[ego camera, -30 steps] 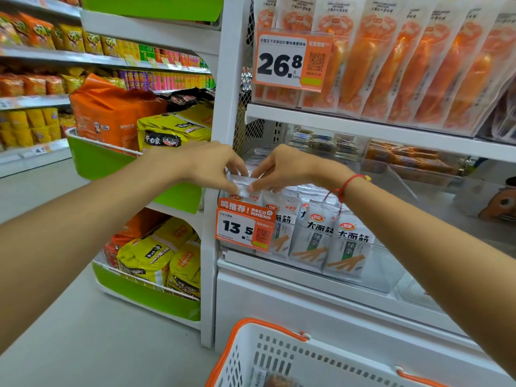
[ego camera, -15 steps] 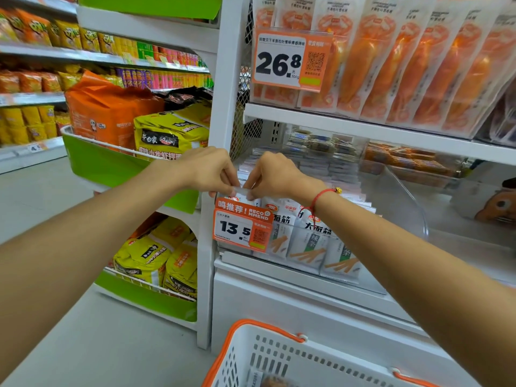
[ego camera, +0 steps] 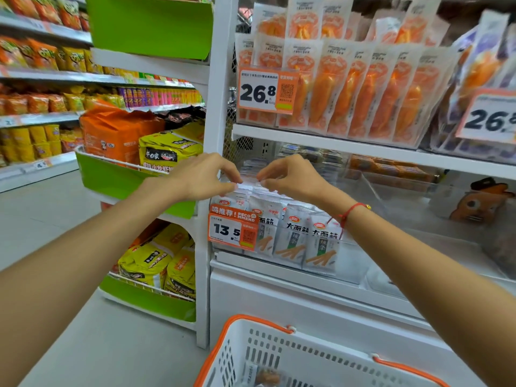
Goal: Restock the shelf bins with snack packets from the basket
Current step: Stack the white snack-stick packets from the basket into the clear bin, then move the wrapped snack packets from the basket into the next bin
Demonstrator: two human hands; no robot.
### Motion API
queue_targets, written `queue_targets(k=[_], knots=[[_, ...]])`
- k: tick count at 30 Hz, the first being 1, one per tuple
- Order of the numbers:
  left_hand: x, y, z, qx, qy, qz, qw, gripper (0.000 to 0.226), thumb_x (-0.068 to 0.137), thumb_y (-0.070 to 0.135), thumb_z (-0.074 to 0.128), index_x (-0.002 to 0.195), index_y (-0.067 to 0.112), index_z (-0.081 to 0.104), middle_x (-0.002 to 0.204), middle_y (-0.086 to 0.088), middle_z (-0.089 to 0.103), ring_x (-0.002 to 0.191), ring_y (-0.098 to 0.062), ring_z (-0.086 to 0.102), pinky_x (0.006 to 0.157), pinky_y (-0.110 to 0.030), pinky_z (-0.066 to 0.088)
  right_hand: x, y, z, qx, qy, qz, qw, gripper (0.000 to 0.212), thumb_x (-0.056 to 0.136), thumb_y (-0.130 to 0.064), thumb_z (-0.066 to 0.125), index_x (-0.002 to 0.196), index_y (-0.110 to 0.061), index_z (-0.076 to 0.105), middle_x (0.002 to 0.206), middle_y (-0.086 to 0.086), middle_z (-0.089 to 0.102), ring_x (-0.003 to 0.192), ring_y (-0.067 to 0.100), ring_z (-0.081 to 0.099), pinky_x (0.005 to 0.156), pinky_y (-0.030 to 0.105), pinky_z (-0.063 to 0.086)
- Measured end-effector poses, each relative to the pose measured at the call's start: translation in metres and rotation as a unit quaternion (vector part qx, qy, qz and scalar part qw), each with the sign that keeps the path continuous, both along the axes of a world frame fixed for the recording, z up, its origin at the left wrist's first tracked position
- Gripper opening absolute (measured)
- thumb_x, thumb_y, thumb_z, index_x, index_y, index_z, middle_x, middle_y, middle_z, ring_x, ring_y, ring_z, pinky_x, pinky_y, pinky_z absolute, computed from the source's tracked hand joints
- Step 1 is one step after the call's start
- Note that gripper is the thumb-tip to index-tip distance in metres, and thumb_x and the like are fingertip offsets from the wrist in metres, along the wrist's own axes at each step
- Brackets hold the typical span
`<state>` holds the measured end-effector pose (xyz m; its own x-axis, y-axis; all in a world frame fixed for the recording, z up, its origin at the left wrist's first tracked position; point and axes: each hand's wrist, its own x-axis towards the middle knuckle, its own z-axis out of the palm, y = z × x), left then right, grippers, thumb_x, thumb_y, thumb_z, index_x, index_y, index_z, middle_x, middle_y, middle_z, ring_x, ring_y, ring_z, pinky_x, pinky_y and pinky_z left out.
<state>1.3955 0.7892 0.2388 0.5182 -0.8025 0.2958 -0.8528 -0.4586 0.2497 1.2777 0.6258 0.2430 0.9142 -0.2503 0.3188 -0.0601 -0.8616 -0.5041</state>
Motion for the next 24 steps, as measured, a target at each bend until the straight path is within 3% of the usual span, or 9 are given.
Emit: queue_targets(k=[2, 6, 8, 10, 11, 15, 20, 22, 24], knots=[[-0.023, 0.0, 0.0, -0.038, 0.033, -0.023, 0.998, 0.009, 0.09, 0.033, 0.061, 0.093, 0.04, 0.066, 0.083, 0.021, 0.065, 0.079, -0.003, 0.067, 0.07, -0.028, 0.047, -0.027, -0.001, 0.0, 0.034, 0.009, 0.006, 0.999, 0.012, 0.088, -0.011, 0.064, 0.097, -0.013, 0.072, 0.09, 0.007, 0.073, 0.069, 0.008, 0.067, 0.062, 0.011, 0.051], [-0.053, -0.003, -0.024, -0.057, 0.109, -0.075, 0.99, 0.008, 0.088, 0.032, 0.063, 0.091, 0.035, 0.07, 0.092, 0.016, 0.07, 0.078, -0.005, 0.068, 0.08, -0.034, 0.054, -0.073, -0.006, -0.023, 0.06, 0.102, 0.018, 0.993, 0.014, 0.09, -0.01, 0.061, 0.098, -0.015, 0.071, 0.09, 0.009, 0.073, 0.074, 0.014, 0.068, 0.072, 0.024, 0.057], [-0.075, -0.01, -0.046, -0.031, 0.156, -0.103, 0.982, 0.01, 0.088, 0.025, 0.064, 0.093, 0.029, 0.072, 0.084, 0.012, 0.071, 0.073, -0.001, 0.067, 0.073, -0.023, 0.054, -0.102, -0.011, -0.046, 0.098, 0.145, 0.003, 0.985, 0.017, 0.09, -0.006, 0.059, 0.103, -0.01, 0.071, 0.095, 0.014, 0.073, 0.071, 0.014, 0.067, 0.072, 0.024, 0.056], [-0.097, -0.018, -0.07, 0.012, 0.205, -0.12, 0.971, 0.01, 0.09, 0.02, 0.063, 0.095, 0.023, 0.071, 0.078, 0.014, 0.067, 0.071, 0.0, 0.067, 0.057, -0.008, 0.046, -0.13, -0.016, -0.074, 0.149, 0.189, -0.012, 0.97, 0.02, 0.092, -0.005, 0.056, 0.108, -0.006, 0.068, 0.094, 0.012, 0.071, 0.069, 0.011, 0.065, 0.068, 0.02, 0.054], [-0.108, -0.023, -0.084, 0.04, 0.226, -0.125, 0.965, 0.011, 0.091, 0.021, 0.061, 0.098, 0.021, 0.07, 0.081, 0.015, 0.066, 0.074, -0.003, 0.068, 0.054, -0.008, 0.044, -0.143, -0.017, -0.089, 0.17, 0.211, -0.019, 0.963, 0.02, 0.093, -0.005, 0.055, 0.109, -0.007, 0.067, 0.093, 0.01, 0.069, 0.071, 0.01, 0.064, 0.067, 0.019, 0.053], [-0.139, -0.049, -0.153, 0.184, 0.317, -0.137, 0.92, 0.024, 0.096, 0.02, 0.054, 0.116, 0.013, 0.063, 0.108, -0.003, 0.065, 0.086, -0.013, 0.065, 0.063, -0.024, 0.05, -0.183, -0.02, -0.156, 0.217, 0.299, -0.04, 0.929, 0.023, 0.094, -0.01, 0.055, 0.116, -0.01, 0.064, 0.103, 0.011, 0.069, 0.078, 0.012, 0.064, 0.07, 0.02, 0.051], [-0.168, -0.068, -0.259, 0.288, 0.366, -0.119, 0.877, 0.03, 0.097, 0.019, 0.05, 0.124, 0.008, 0.059, 0.093, 0.0, 0.059, 0.068, -0.011, 0.055, 0.055, -0.02, 0.043, -0.211, -0.024, -0.268, 0.22, 0.402, -0.079, 0.885, 0.028, 0.091, -0.008, 0.055, 0.118, -0.006, 0.064, 0.114, 0.019, 0.067, 0.065, 0.004, 0.065, 0.062, 0.018, 0.048], [-0.178, -0.07, -0.307, 0.33, 0.356, -0.112, 0.867, 0.031, 0.098, 0.022, 0.048, 0.126, 0.012, 0.058, 0.104, -0.004, 0.063, 0.078, -0.017, 0.053, 0.07, -0.029, 0.047, -0.221, -0.022, -0.31, 0.182, 0.436, -0.098, 0.876, 0.035, 0.09, -0.009, 0.054, 0.124, -0.01, 0.061, 0.124, 0.017, 0.062, 0.096, 0.021, 0.066, 0.079, 0.026, 0.05], [-0.19, -0.068, -0.35, 0.365, 0.355, -0.12, 0.852, 0.036, 0.099, 0.022, 0.047, 0.133, 0.014, 0.052, 0.131, -0.009, 0.056, 0.099, -0.022, 0.055, 0.09, -0.033, 0.045, -0.233, -0.02, -0.347, 0.15, 0.47, -0.095, 0.864, 0.044, 0.092, -0.014, 0.052, 0.136, -0.01, 0.049, 0.139, 0.013, 0.05, 0.124, 0.03, 0.05, 0.101, 0.034, 0.041]])
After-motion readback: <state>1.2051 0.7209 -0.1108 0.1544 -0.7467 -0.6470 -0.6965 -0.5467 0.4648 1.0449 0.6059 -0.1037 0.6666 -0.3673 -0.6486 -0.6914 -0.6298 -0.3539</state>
